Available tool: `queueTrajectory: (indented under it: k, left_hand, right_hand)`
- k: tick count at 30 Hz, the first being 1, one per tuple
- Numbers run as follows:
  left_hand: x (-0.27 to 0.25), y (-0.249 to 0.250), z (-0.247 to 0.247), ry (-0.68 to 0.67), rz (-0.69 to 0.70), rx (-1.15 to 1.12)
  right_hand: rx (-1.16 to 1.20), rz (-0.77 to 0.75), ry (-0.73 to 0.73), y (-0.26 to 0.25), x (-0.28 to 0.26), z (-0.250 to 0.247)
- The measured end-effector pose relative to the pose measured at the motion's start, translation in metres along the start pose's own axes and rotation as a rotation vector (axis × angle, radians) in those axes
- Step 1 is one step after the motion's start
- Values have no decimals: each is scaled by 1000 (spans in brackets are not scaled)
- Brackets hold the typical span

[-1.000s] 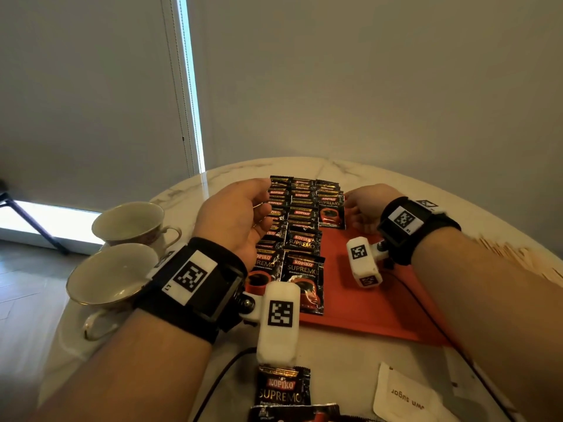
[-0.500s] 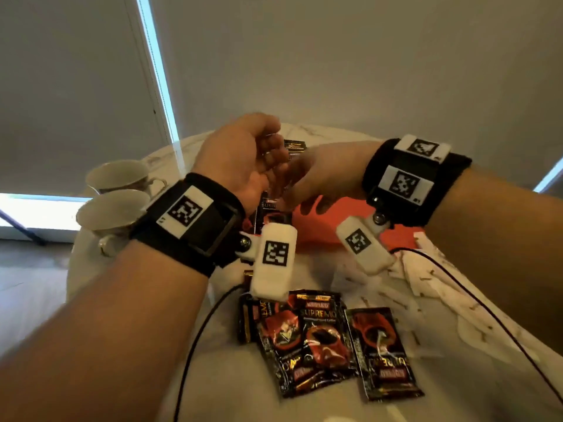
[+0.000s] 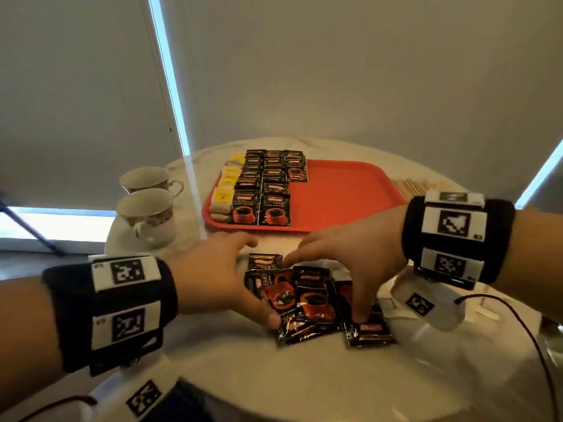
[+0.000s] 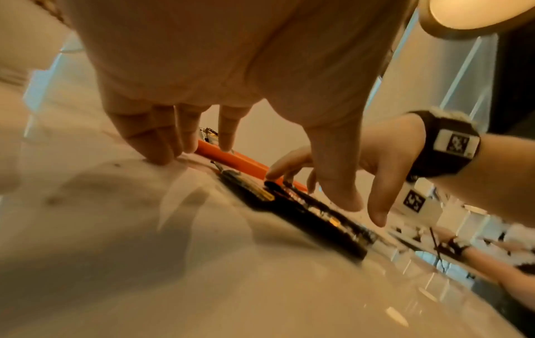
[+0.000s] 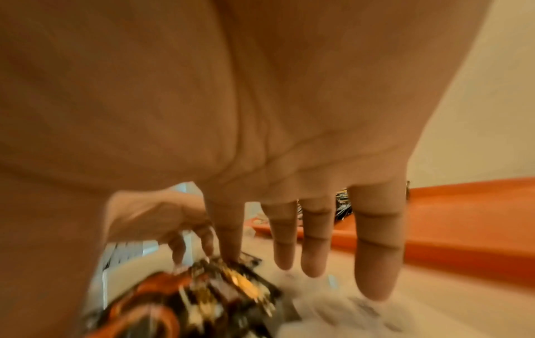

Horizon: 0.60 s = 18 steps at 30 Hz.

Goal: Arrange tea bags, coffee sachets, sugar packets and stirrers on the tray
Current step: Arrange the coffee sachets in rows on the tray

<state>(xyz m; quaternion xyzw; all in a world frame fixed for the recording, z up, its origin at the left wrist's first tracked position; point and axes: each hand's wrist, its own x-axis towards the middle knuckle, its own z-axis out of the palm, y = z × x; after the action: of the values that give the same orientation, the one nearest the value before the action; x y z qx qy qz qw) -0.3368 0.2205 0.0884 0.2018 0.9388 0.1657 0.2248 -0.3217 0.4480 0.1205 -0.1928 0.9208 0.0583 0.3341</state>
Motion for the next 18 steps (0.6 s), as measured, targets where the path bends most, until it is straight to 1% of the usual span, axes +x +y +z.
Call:
queueTrajectory:
  k: [3, 6, 9, 13, 15, 18]
  left_hand:
    - [4, 7, 6, 34, -7, 120]
    - [11, 11, 12, 61, -49, 143]
    - [12, 16, 8, 61, -96, 28]
    - [16, 16, 1, 88, -188, -53]
    - [19, 11, -1, 101, -222, -199]
    - [20, 6, -6, 84, -263, -405]
  right_hand:
    - [-105, 9, 22, -3, 0, 10]
    - [-116, 3, 111, -7, 2, 12]
    - [-64, 8, 190, -13, 8, 7]
    - [24, 23, 241, -19, 24, 0]
    - [42, 27, 280, -20, 33, -3]
    - [89, 40, 334, -22, 45, -5]
